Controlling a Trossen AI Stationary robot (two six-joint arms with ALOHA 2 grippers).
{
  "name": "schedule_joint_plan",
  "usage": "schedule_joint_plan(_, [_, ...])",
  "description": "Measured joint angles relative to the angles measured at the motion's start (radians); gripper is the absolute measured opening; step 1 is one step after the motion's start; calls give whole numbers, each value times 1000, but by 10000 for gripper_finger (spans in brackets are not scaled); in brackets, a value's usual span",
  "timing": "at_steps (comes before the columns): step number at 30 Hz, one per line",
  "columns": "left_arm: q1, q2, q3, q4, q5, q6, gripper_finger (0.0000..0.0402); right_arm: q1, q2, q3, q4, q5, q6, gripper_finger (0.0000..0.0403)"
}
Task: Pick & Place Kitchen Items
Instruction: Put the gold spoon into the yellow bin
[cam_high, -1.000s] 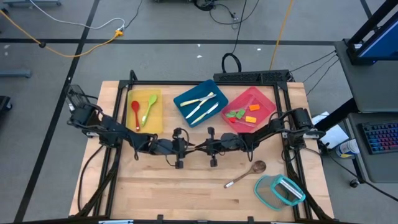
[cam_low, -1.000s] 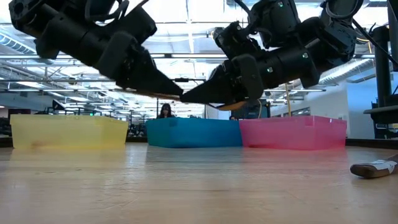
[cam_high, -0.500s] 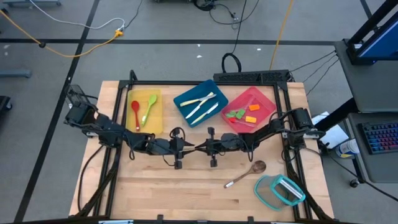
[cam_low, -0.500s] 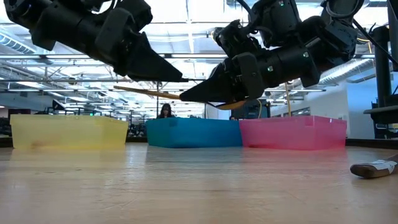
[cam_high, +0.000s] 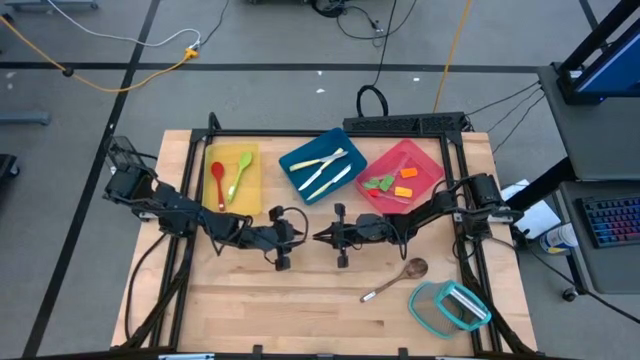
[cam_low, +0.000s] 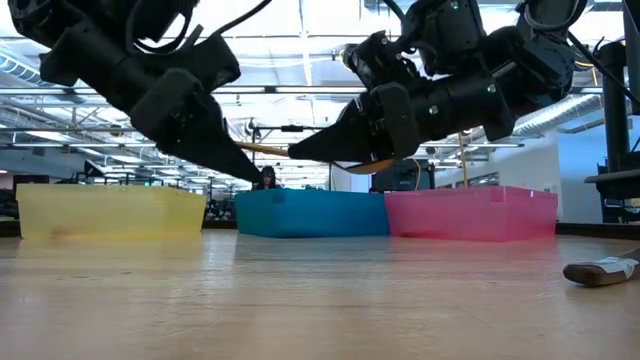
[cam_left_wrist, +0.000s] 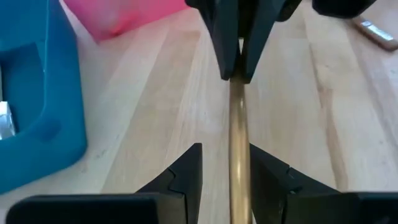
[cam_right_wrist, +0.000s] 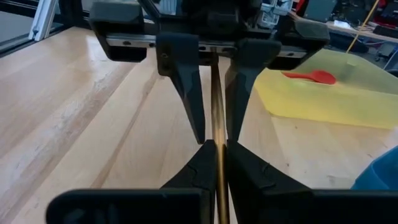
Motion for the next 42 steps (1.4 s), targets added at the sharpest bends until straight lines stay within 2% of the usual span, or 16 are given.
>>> schedule_joint_plan(9, [-1,0,-1,102,1,59,113,0,0,-1,-15,0,-2,18])
schedule_joint_plan(19, [-5,0,-1,106,3,71,111,0,0,-1,-12,-2,-2,18])
schedule_joint_plan(22, [-5,0,-1,106,3,72,92,0,0,-1,-19,-2,1,18])
schedule_joint_plan(28, [-5,0,-1,107,5,74,22,0,0,-1,-22,-2,0,18])
schedule_joint_plan(31, [-5,0,-1,107,5,74,21,0,0,-1,-22,-2,0,18])
schedule_joint_plan(35, [-5,0,-1,107,2,71,42,0,0,-1,-26,-2,0,19])
schedule_joint_plan(39, [-5,0,-1,107,1,72,21,0,0,0,-26,-2,-5,37])
schedule_joint_plan(42, [-5,0,1,109,0,67,20,0,-1,3,-22,-1,-41,60])
